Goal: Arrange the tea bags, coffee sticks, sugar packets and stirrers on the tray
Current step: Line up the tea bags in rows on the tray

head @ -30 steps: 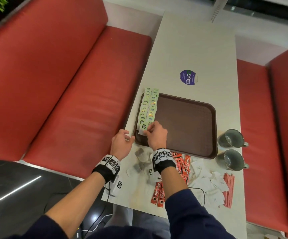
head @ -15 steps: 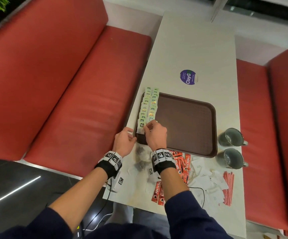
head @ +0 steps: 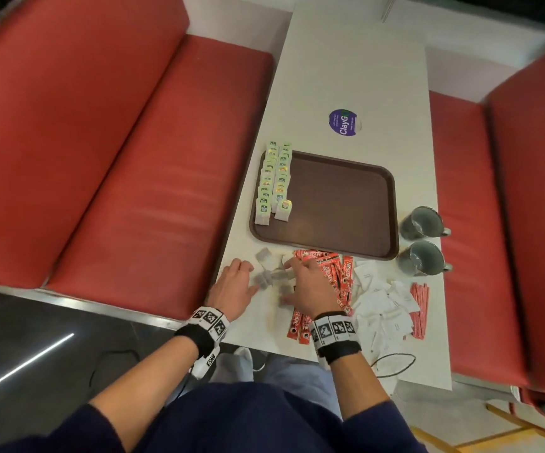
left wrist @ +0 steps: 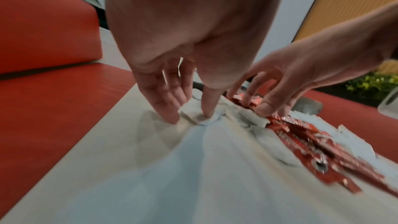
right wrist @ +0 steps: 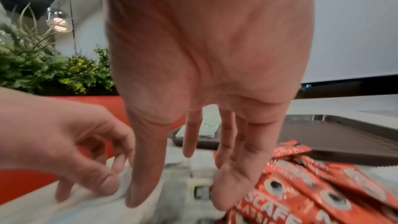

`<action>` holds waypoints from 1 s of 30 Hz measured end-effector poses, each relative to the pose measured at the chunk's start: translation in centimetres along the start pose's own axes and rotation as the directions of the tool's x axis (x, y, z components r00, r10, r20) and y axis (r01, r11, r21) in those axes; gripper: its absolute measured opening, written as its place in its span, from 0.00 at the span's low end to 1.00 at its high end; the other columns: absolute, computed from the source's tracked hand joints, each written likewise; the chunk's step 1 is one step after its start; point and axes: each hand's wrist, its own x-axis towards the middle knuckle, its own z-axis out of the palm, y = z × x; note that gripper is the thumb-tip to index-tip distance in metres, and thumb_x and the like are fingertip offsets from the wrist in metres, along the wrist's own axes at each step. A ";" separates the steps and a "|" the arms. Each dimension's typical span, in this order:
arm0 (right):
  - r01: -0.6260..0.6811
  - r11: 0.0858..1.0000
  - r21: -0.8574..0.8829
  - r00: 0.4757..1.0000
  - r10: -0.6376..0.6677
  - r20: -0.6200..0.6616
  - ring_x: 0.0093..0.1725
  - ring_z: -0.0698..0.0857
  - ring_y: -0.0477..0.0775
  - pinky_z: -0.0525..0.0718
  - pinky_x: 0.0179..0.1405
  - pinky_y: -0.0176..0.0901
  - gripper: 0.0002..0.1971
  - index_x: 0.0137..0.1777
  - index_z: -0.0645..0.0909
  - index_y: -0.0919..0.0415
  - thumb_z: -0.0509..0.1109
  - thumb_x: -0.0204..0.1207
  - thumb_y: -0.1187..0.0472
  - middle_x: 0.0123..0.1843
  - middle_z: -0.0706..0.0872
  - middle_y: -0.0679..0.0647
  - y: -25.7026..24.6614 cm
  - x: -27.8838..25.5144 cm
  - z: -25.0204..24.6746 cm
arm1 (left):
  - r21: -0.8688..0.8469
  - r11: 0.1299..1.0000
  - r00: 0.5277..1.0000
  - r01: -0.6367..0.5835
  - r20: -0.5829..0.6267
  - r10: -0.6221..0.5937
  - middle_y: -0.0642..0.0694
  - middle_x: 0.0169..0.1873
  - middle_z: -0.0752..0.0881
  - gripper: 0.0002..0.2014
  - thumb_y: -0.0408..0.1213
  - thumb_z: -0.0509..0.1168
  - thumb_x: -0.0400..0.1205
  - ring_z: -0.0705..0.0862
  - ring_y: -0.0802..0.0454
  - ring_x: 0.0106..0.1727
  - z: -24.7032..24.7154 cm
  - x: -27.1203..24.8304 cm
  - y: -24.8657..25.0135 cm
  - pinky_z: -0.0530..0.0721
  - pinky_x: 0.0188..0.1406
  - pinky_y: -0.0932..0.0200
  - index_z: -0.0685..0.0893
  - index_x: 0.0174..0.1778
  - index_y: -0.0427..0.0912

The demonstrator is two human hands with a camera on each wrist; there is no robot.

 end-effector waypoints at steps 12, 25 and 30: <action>0.063 0.997 0.041 0.998 -0.063 -0.005 0.63 0.87 0.64 0.88 0.72 0.58 0.34 0.81 0.79 0.53 0.83 0.77 0.70 0.73 0.74 0.59 -1.3 1.7 2.5 | -0.080 0.997 1.000 0.016 0.004 -0.015 0.39 0.61 0.79 0.14 0.35 0.77 0.85 0.86 0.33 0.60 0.9 1.3 0.1 0.84 0.62 0.39 0.80 0.61 0.40; 0.201 0.977 -0.070 0.980 -0.201 0.013 0.59 0.87 0.62 0.89 0.60 0.57 0.16 0.61 0.81 0.56 0.81 0.79 0.66 0.60 0.88 0.57 -1.1 3.2 1.7 | -0.185 0.983 0.999 -0.004 0.041 0.012 0.48 0.49 0.83 0.08 0.37 0.77 0.84 0.85 0.42 0.55 -0.5 1.6 0.2 0.80 0.52 0.53 0.83 0.51 0.48; 0.194 0.981 -0.007 0.981 -0.194 0.011 0.58 0.87 0.64 0.90 0.58 0.60 0.12 0.62 0.83 0.55 0.79 0.82 0.62 0.56 0.90 0.59 -0.8 3.7 1.7 | -0.310 0.951 0.998 0.004 0.065 0.017 0.56 0.40 0.86 0.09 0.34 0.74 0.87 0.85 0.50 0.47 -1.5 1.6 0.2 0.76 0.44 0.56 0.84 0.61 0.47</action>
